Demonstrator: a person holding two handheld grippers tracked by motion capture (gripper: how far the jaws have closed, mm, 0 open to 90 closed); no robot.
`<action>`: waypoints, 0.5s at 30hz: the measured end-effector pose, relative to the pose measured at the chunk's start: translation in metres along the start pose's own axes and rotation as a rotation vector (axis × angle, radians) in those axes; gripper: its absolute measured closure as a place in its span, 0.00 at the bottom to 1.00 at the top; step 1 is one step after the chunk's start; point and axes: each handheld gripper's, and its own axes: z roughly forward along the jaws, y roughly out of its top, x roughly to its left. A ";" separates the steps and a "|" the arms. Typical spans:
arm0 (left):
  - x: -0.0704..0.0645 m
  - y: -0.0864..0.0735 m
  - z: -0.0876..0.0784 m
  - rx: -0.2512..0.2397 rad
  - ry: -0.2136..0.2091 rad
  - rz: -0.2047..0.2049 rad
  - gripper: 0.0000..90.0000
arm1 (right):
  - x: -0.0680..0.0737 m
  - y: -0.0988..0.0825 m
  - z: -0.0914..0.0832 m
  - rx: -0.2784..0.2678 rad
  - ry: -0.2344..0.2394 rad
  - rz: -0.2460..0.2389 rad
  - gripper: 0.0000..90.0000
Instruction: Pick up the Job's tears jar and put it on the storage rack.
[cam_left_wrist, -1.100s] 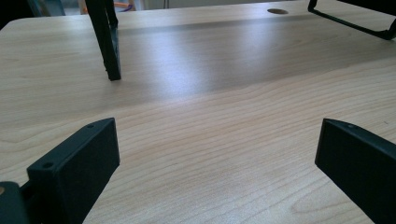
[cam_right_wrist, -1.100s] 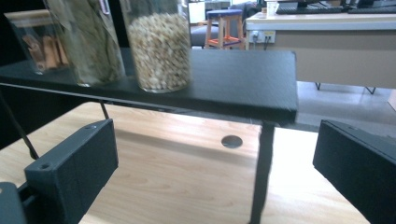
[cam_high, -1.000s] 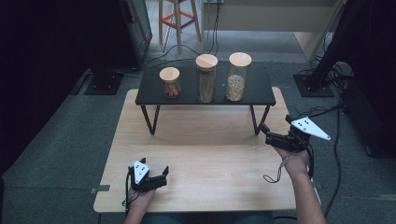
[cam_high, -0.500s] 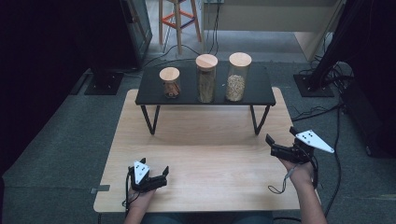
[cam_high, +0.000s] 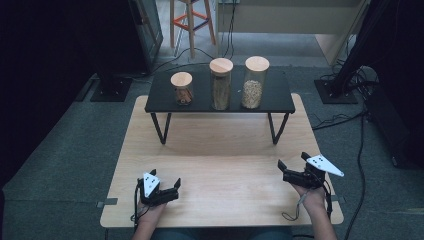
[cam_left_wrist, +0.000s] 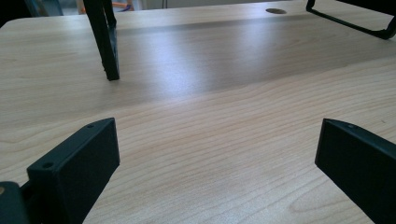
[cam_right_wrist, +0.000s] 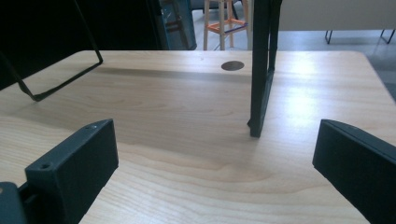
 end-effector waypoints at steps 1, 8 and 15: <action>0.000 0.000 0.000 -0.001 0.000 -0.001 0.00 | 0.000 -0.003 0.000 -0.002 0.002 0.016 0.00; 0.001 0.000 0.000 -0.001 -0.003 -0.003 0.00 | -0.001 -0.023 0.001 0.013 0.004 0.048 0.00; 0.000 0.000 0.000 0.000 -0.002 -0.002 0.00 | -0.001 -0.039 -0.002 0.033 -0.011 0.059 0.00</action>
